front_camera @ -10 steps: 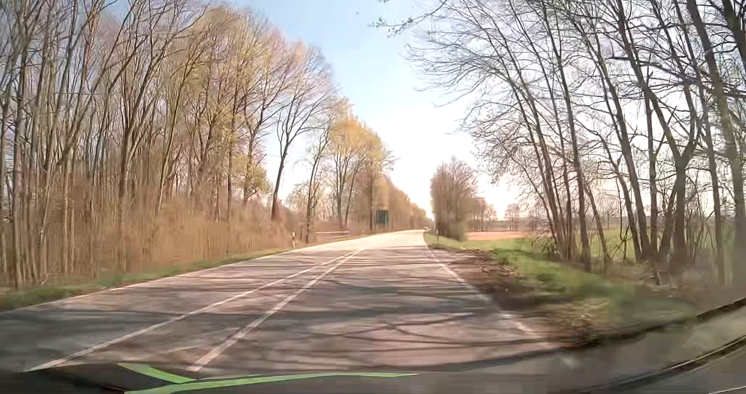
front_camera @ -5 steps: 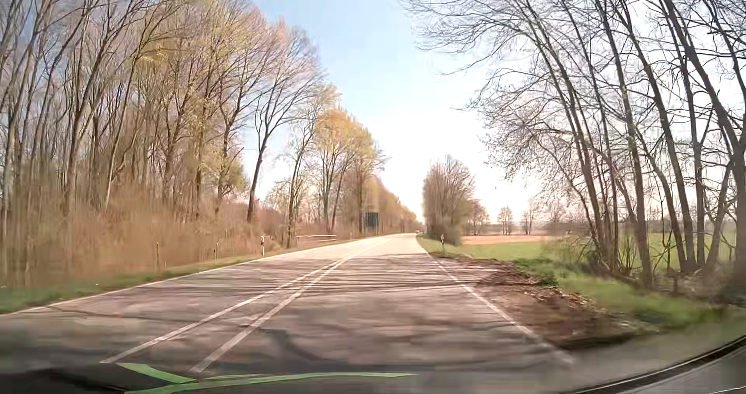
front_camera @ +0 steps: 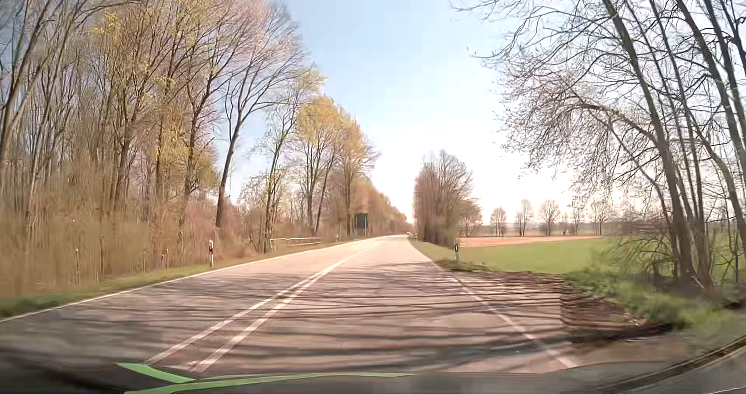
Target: Follow the waypoints while adhering to traffic rules and regulations
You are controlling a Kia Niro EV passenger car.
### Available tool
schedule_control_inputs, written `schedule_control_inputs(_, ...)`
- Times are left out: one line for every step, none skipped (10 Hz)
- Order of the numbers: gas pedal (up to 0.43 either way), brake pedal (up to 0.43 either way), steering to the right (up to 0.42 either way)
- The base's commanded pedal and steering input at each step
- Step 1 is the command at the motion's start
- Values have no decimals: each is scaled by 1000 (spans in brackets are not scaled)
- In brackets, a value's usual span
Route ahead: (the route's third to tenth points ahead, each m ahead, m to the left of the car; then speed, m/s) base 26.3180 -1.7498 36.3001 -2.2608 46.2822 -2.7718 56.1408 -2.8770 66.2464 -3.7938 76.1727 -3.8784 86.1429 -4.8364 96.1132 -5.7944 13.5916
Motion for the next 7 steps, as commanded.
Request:
schedule_control_inputs(449,0,13)
schedule_control_inputs(449,0,9)
schedule_control_inputs(449,0,8)
schedule_control_inputs(449,0,8)
schedule_control_inputs(449,0,8)
schedule_control_inputs(449,0,8)
schedule_control_inputs(449,0,8)
